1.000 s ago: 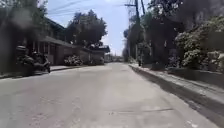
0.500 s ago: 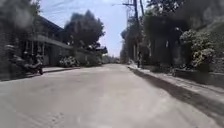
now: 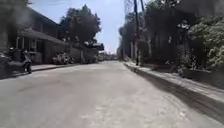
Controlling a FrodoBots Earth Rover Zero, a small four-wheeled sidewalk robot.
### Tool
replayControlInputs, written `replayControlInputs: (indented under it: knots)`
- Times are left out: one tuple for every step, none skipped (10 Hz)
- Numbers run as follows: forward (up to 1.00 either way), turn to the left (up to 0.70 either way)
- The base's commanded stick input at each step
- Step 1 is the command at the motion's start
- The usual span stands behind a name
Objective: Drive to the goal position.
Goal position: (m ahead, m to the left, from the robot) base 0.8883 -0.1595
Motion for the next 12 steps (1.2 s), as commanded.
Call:
replayControlInputs:
  knots:
    - [1.00, 0.00]
    - [1.00, 0.00]
    - [1.00, 0.00]
    - [1.00, 0.00]
    - [1.00, 0.00]
    - [0.86, 0.00]
    - [0.09, 0.00]
    - [0.00, 0.00]
    - [0.00, 0.00]
    - [0.00, 0.00]
    - [0.00, 0.00]
    - [0.00, 0.00]
